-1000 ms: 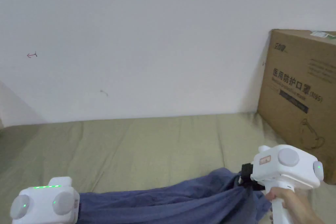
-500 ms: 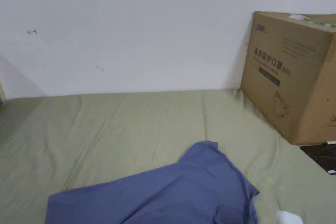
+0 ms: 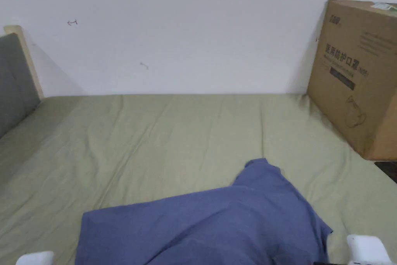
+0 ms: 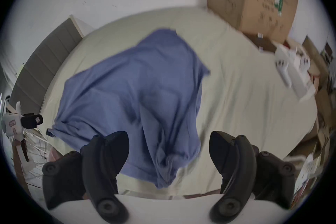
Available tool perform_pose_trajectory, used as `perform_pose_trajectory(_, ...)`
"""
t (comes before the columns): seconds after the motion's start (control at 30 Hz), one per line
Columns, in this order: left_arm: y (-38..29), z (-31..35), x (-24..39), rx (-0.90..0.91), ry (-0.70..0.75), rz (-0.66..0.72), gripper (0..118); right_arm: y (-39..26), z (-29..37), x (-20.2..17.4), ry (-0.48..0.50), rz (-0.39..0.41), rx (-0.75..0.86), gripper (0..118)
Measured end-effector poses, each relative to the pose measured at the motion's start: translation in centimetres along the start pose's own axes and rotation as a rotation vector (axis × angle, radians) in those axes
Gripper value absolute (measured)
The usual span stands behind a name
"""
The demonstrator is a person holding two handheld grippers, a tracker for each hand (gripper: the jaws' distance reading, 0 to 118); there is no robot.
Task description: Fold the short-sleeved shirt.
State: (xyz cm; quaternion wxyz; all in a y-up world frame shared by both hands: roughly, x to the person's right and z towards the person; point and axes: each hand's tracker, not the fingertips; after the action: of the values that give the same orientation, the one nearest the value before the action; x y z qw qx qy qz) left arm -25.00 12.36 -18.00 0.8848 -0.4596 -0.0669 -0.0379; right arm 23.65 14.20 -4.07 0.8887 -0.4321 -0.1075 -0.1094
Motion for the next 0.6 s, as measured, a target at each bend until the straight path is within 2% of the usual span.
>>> perform_pose_trajectory(0.03, 0.5, 0.1, 0.2, 0.008, -0.007, 0.004, 69, 0.8, 0.3, -0.4, 0.016, 0.013, 0.022, 90)
perform_pose_trajectory(0.07, 0.9, 0.2, 0.5, 0.033, -0.027, 0.017, 42, 1.3, 0.3, -0.9, 0.041, 0.027, 0.047, 80)
perform_pose_trajectory(0.1, 1.1, 0.0, 0.8, 0.042, -0.036, 0.021, 7, 1.7, 0.3, -1.4, 0.063, 0.033, 0.056, 45)
perform_pose_trajectory(0.13, 1.4, -0.4, 1.1, 0.037, -0.042, 0.029, 2, 2.1, 0.1, -1.8, 0.061, 0.036, 0.047, 13)
perform_pose_trajectory(0.17, 1.4, -0.9, 1.4, 0.02, -0.039, 0.033, 2, 2.2, -0.3, -2.5, 0.058, 0.04, 0.046, 6)
perform_pose_trajectory(0.23, 1.2, -1.8, 1.7, 0.001, -0.058, 0.06, 1, 2.0, -1.7, -3.4, 0.048, 0.057, 0.031, 6)
perform_pose_trajectory(0.27, 1.1, -2.2, 1.8, -0.019, -0.078, 0.07, 0, 1.8, -2.5, -3.5, 0.077, 0.077, 0.011, 6)
perform_pose_trajectory(0.3, 1.1, -2.6, 1.8, -0.016, -0.077, 0.088, 0, 1.5, -2.9, -3.9, 0.077, 0.073, 0.019, 1)
perform_pose_trajectory(0.5, 5.1, -6.2, 1.4, -0.044, -0.068, 0.097, 0, 2.8, -6.4, -4.9, 0.102, 0.048, -0.044, 0)
perform_pose_trajectory(0.53, 6.5, -7.2, 1.3, -0.05, -0.071, 0.104, 6, 3.0, -6.8, -5.1, 0.101, 0.045, -0.044, 0)
perform_pose_trajectory(0.57, 7.7, -8.1, 1.1, -0.053, -0.083, 0.115, 22, 3.3, -7.4, -5.3, 0.101, 0.044, -0.049, 0)
perform_pose_trajectory(0.6, 9.2, -9.4, 0.8, -0.061, -0.077, 0.127, 53, 3.3, -7.4, -5.3, 0.103, 0.049, -0.059, 0)
